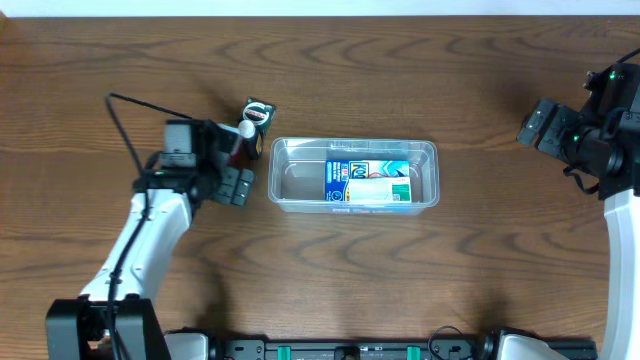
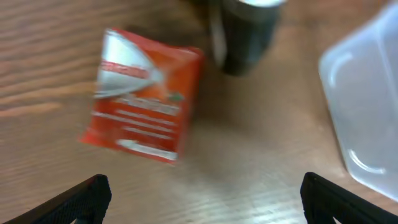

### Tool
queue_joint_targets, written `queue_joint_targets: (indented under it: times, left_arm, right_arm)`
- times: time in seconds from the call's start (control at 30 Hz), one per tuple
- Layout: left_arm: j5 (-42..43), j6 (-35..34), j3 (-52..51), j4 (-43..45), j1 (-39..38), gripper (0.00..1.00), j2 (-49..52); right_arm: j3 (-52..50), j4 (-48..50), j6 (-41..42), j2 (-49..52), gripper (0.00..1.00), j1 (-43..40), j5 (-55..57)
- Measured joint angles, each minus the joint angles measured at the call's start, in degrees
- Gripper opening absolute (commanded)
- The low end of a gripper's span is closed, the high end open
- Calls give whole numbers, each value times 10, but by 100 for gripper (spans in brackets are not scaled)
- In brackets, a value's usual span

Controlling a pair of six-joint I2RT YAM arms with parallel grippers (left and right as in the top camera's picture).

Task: Pack container
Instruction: 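Move the left gripper toward the red Panadol box, then grasp the red Panadol box with the left gripper and lift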

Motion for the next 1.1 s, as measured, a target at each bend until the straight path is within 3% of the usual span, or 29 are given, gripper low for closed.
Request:
queue_joint_targets:
  times: [0.23, 0.57, 0.87, 1.1]
  left_arm:
    - [38, -4, 76, -84, 61, 98, 24]
    - [51, -3, 345, -320, 62, 98, 150]
    - [51, 30, 357, -343, 62, 98, 257]
    - [51, 60, 357, -330, 62, 98, 279]
  right_arm:
    - [0, 0, 0, 0, 99, 0, 0]
    - [0, 0, 0, 0, 99, 0, 0]
    - [0, 0, 0, 0, 99, 0, 0]
    - [0, 0, 0, 0, 99, 0, 0]
